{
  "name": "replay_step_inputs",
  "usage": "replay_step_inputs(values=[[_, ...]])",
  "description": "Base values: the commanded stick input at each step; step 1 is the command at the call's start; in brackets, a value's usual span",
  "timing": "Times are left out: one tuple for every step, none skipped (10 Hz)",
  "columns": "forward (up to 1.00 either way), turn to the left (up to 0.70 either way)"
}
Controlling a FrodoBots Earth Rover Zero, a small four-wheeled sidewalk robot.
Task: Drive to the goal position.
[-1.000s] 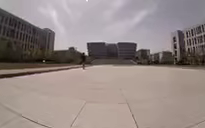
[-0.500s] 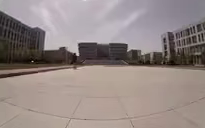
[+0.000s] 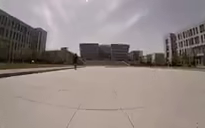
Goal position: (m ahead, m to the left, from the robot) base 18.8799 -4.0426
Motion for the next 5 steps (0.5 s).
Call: replay_step_inputs(values=[[1.0, -0.03], [1.0, 0.0], [1.0, 0.0], [1.0, 0.0], [1.0, 0.0]])
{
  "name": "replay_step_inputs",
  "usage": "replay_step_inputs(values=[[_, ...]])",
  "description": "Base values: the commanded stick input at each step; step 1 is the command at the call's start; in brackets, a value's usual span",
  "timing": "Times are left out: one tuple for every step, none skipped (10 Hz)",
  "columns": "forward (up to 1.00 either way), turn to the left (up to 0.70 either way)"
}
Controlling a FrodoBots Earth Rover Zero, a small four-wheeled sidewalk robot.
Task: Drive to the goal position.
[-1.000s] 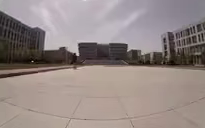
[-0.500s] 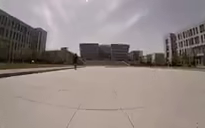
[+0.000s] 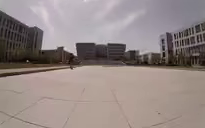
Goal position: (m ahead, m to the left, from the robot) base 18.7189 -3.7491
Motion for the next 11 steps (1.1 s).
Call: replay_step_inputs(values=[[1.0, 0.0], [1.0, 0.0], [1.0, 0.0], [1.0, 0.0], [1.0, 0.0], [1.0, 0.0], [1.0, 0.0], [1.0, 0.0], [1.0, 0.0], [1.0, 0.0], [1.0, -0.07]])
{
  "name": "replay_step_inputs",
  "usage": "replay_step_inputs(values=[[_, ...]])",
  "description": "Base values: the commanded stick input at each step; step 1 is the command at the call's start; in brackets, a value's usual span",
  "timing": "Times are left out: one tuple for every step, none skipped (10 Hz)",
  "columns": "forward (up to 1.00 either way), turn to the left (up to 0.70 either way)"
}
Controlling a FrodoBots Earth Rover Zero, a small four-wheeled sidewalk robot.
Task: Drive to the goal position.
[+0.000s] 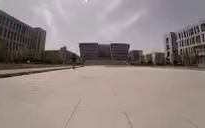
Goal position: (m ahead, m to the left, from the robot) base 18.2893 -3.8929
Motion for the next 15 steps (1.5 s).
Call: replay_step_inputs(values=[[1.0, -0.37], [1.0, -0.33], [1.0, -0.27], [1.0, 0.0], [1.0, 0.0], [1.0, 0.0], [1.0, 0.0], [1.0, 0.0], [1.0, -0.18], [1.0, -0.34], [1.0, -0.28], [1.0, 0.0], [1.0, 0.0], [1.0, 0.0], [1.0, 0.0]])
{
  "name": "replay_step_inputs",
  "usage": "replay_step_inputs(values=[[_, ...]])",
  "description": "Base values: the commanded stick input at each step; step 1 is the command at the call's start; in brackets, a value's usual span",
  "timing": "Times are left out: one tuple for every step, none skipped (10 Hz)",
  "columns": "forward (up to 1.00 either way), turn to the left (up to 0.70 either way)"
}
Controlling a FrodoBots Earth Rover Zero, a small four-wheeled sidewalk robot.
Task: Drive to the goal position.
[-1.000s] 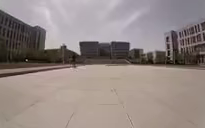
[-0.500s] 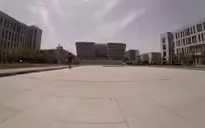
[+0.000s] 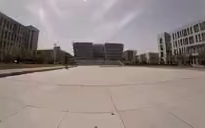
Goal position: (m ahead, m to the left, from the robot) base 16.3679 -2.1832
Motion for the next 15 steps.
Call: replay_step_inputs(values=[[1.0, 0.0], [1.0, 0.0], [1.0, 0.0], [1.0, 0.0], [1.0, 0.0], [1.0, 0.0], [1.0, 0.0], [1.0, -0.02], [1.0, -0.18], [1.0, -0.17], [1.0, 0.0], [1.0, 0.0], [1.0, 0.0], [1.0, 0.0], [1.0, 0.0]])
